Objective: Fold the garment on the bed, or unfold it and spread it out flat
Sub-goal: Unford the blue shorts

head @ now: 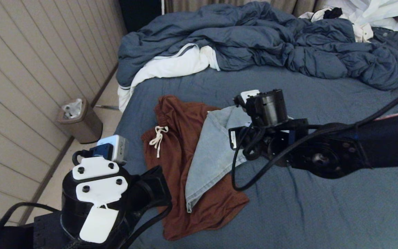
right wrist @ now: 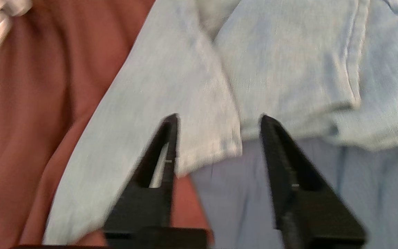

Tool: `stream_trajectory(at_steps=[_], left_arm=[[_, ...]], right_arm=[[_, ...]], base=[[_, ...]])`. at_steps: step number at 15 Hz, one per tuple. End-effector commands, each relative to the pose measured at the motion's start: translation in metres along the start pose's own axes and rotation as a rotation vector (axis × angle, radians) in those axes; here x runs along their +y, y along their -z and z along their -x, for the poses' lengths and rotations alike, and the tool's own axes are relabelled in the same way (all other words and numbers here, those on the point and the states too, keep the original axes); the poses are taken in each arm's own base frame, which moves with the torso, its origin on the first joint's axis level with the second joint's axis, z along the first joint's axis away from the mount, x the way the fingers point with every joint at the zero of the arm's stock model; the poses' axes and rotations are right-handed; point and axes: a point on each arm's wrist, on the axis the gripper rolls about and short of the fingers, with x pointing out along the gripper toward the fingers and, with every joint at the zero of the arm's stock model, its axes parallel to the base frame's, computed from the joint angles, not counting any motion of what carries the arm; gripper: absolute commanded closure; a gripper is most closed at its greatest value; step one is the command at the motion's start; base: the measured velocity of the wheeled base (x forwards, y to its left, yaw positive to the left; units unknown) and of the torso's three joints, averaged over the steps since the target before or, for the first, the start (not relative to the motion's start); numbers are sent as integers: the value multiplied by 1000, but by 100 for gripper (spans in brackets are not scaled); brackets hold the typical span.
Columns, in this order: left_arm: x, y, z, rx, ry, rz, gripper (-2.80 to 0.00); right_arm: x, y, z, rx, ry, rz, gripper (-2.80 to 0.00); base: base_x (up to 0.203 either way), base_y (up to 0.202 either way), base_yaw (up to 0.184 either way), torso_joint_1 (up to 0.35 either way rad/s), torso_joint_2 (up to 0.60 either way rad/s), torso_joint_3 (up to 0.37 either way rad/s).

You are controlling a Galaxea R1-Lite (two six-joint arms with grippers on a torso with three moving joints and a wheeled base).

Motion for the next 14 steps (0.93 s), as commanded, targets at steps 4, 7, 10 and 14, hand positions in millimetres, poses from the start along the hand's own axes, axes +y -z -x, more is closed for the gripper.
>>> stream_trajectory(at_steps=[4, 7, 10, 14], left_arm=[[13, 18, -28, 21, -85, 2, 0], [22, 22, -48, -11, -129, 18, 0], [23, 25, -52, -9, -138, 16, 0], [23, 23, -51, -12, -132, 19, 0]], right_arm=[[10, 26, -95, 63, 94, 8, 0], [8, 24, -123, 45, 122, -13, 0], [2, 23, -147, 54, 174, -17, 0], [9, 38, -170, 81, 186, 10, 0]], base=[[0, 0, 0, 0, 0, 0], [0, 0, 0, 0, 0, 0], [0, 0, 0, 0, 0, 0], [0, 0, 0, 0, 0, 0]])
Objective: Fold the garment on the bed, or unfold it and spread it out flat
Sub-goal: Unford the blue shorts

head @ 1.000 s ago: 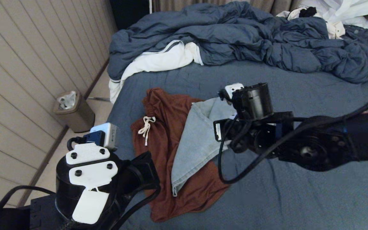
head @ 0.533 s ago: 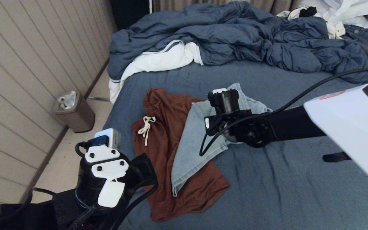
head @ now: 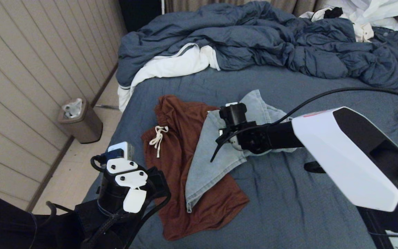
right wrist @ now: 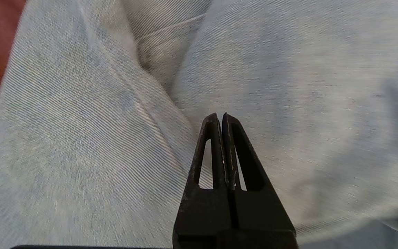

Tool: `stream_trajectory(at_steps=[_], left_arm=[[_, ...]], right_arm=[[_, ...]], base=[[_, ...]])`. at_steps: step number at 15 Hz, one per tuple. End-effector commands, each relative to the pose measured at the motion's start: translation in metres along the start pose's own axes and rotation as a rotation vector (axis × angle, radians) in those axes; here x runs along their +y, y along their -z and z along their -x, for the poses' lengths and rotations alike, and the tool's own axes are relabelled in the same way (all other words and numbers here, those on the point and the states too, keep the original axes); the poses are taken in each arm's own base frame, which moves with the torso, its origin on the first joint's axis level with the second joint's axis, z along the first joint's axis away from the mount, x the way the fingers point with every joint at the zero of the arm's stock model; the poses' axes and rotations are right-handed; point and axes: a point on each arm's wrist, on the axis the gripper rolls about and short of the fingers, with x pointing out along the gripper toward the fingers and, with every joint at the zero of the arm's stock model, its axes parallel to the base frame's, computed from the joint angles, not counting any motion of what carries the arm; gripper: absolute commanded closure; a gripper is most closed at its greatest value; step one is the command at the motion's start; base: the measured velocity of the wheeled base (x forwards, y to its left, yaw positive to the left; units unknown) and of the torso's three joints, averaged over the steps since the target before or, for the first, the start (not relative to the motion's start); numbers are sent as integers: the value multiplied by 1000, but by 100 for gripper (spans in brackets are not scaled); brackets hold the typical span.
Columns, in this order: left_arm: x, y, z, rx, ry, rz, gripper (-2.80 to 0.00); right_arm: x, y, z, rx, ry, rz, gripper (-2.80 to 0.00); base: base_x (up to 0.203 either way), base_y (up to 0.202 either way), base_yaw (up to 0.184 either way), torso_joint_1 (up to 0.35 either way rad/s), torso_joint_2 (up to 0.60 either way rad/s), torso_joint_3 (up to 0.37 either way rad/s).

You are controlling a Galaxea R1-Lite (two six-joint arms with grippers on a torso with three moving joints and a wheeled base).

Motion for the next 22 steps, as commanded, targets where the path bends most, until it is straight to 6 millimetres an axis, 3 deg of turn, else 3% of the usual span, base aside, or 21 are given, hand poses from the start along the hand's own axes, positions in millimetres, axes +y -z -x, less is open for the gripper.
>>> stream_trajectory(at_steps=[1, 4, 7, 10, 13, 14, 15, 17, 19, 22], left_arm=[[0, 0, 0, 0, 3, 4, 0], [0, 0, 0, 1, 4, 4, 0], [0, 5, -2, 15, 2, -7, 0], [0, 4, -2, 15, 1, -6, 0], [0, 5, -3, 16, 0, -7, 0], [0, 5, -2, 16, 1, -7, 0], [0, 5, -3, 16, 0, -7, 0], [1, 5, -2, 17, 2, -7, 0], [1, 5, -2, 17, 2, -7, 0], [1, 8, -3, 26, 3, -9, 0]], right_arm=[[12, 17, -21, 19, 7, 30, 0], [24, 15, -16, 12, -12, 46, 0], [70, 8, 25, -21, -124, 98, 0], [111, 16, 60, -45, -229, 181, 0], [147, 18, 107, -84, -356, 210, 0], [151, 10, 125, -110, -391, 205, 0], [149, 1, 134, -130, -401, 199, 0], [136, -4, 128, -120, -352, 191, 0], [101, -5, 102, -75, -248, 185, 0], [52, 14, 86, 37, -148, 205, 0]], base=[[0, 0, 0, 0, 0, 0], [0, 0, 0, 0, 0, 0], [0, 0, 0, 0, 0, 0], [0, 0, 0, 0, 0, 0], [0, 0, 0, 0, 0, 0], [0, 0, 0, 0, 0, 0], [0, 0, 0, 0, 0, 0], [0, 0, 0, 0, 0, 0], [0, 0, 0, 0, 0, 0], [0, 0, 0, 0, 0, 0]])
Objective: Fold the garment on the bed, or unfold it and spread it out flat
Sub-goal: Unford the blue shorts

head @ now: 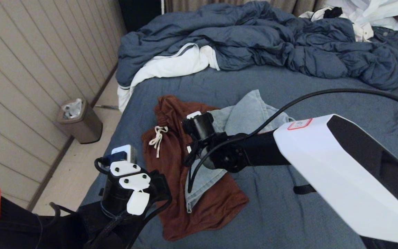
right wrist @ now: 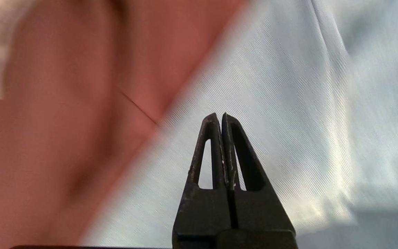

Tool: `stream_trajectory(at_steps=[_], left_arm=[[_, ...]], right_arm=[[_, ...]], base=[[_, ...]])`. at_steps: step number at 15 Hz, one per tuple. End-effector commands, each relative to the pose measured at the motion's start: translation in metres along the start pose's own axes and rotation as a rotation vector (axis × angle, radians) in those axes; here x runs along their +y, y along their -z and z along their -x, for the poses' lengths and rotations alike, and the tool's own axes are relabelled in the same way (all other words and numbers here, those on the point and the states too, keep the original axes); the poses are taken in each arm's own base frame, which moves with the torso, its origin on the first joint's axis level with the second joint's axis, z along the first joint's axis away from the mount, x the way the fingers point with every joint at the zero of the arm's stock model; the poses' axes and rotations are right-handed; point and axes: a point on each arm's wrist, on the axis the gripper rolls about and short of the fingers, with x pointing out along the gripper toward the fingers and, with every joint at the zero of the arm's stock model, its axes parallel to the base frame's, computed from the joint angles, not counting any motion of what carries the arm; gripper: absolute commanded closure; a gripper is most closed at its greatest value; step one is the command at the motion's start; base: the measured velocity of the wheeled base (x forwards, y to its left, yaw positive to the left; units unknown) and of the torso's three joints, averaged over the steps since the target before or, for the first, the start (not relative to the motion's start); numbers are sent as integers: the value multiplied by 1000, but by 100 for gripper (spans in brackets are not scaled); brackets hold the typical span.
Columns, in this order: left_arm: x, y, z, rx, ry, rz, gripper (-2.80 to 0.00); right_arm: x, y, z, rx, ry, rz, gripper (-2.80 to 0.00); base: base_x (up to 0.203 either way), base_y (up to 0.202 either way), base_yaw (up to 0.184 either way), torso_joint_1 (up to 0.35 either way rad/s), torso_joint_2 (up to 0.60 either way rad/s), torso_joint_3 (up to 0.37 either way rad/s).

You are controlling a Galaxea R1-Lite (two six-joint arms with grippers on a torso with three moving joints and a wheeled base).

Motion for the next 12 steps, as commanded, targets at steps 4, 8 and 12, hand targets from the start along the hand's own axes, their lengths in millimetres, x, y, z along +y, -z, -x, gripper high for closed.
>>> stream_trajectory(at_steps=[4, 8, 12], left_arm=[[0, 3, -1, 3, -4, 2, 0], [1, 5, -2, 10, -9, -2, 0], [1, 6, -3, 10, -9, -2, 0]], right_arm=[[-80, 24, -3, 85, 142, -67, -280], [-93, 37, -7, 128, 170, -86, -280], [-88, 60, -10, 178, 162, -97, -280]], base=[[0, 0, 0, 0, 0, 0], [0, 0, 0, 0, 0, 0], [0, 0, 0, 0, 0, 0]])
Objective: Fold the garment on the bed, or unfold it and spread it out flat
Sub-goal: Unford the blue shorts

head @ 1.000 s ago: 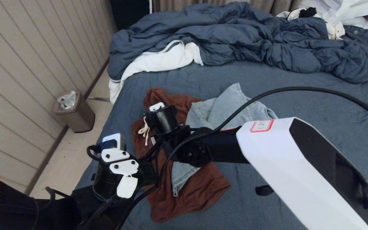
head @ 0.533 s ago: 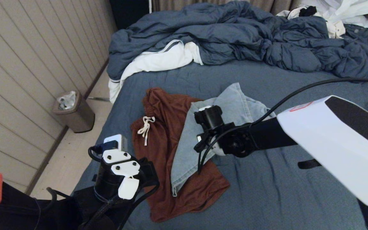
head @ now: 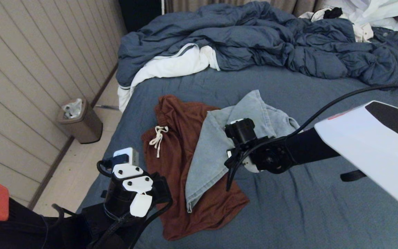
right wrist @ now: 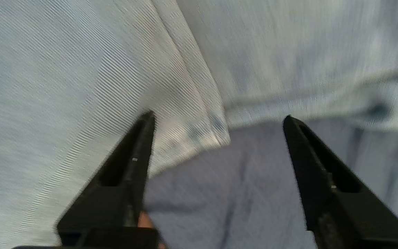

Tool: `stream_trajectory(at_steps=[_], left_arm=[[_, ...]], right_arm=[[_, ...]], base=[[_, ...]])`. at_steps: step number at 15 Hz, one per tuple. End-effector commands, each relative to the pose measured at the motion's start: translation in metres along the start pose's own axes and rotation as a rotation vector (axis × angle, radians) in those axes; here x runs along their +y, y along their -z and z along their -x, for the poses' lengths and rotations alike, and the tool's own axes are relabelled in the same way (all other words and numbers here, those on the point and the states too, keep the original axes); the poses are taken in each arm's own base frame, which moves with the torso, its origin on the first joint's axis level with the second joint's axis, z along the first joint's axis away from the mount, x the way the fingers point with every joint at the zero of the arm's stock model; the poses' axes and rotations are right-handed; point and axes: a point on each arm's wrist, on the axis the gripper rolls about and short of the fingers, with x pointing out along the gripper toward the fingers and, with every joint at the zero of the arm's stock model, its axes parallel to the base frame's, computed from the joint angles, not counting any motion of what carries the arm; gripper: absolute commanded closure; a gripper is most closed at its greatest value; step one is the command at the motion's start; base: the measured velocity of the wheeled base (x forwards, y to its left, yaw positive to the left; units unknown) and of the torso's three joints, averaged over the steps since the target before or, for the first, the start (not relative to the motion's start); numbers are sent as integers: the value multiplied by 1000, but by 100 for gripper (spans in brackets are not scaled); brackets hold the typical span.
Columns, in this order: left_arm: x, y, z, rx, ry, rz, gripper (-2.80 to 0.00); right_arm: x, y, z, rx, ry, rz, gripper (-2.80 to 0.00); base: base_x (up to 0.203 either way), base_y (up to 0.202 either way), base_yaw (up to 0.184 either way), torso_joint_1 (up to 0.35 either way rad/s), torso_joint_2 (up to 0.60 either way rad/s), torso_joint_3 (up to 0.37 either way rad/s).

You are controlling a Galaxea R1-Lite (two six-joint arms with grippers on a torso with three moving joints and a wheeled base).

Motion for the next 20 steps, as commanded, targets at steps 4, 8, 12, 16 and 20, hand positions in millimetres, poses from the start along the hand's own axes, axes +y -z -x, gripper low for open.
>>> stream_trajectory(at_steps=[4, 8, 12, 16, 20], left_arm=[[0, 0, -1, -3, -2, 6, 0], [0, 0, -1, -3, -1, 5, 0], [0, 4, -3, 10, -1, -2, 0], [0, 8, -7, 9, -3, -2, 0], [0, 9, -7, 10, -1, -4, 0]], right_arm=[[13, 24, -20, 22, -18, -10, -280], [24, 23, -39, 17, -106, -118, -280], [29, 16, -47, -2, -128, -158, -280], [34, 5, -38, -35, -146, -168, -280], [37, -12, -17, -86, -177, -182, -280]], base=[[0, 0, 0, 0, 0, 0], [0, 0, 0, 0, 0, 0], [0, 0, 0, 0, 0, 0], [0, 0, 0, 0, 0, 0], [0, 0, 0, 0, 0, 0]])
